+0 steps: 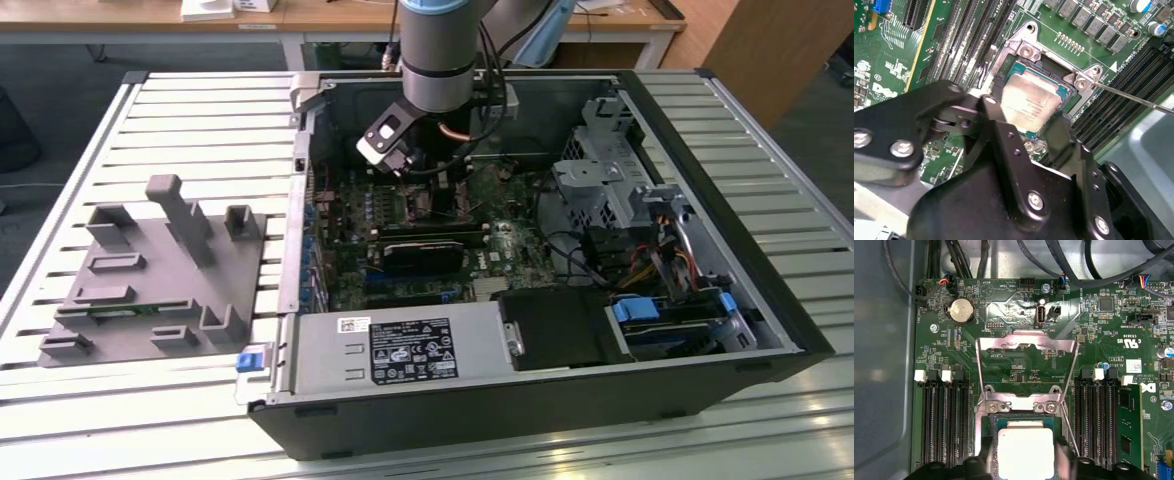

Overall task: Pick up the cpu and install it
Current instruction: 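Place the cpu into insertion slot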

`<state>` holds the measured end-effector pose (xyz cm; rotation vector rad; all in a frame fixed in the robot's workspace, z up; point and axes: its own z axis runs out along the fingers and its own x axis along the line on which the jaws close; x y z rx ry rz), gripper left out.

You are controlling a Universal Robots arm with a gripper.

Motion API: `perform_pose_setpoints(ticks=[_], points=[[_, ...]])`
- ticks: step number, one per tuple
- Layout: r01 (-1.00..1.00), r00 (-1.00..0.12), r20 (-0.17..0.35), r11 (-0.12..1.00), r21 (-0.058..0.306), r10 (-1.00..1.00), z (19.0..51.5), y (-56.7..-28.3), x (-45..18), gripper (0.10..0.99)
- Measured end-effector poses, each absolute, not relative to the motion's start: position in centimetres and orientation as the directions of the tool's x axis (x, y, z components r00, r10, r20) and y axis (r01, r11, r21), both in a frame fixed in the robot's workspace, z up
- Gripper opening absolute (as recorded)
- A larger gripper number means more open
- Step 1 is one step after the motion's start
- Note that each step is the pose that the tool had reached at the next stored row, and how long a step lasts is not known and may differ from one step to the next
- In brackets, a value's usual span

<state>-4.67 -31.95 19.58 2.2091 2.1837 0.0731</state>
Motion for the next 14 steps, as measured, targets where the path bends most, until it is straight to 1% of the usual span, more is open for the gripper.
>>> perform_pose_setpoints(ticks=[1, 2, 3, 14], points=[[0.998, 0.011, 0.009, -0.012, 0.058, 1.000, 19.58, -31.95, -4.67, 0.604], [0.998, 0.011, 0.009, -0.012, 0.058, 1.000, 19.58, -31.95, -4.67, 0.604], [0.998, 0.011, 0.009, -0.012, 0.058, 1.000, 19.57, -31.93, -4.67, 0.667], [0.998, 0.017, 0.009, -0.018, 0.058, 1.000, 19.47, -31.28, -4.67, 0.667]])
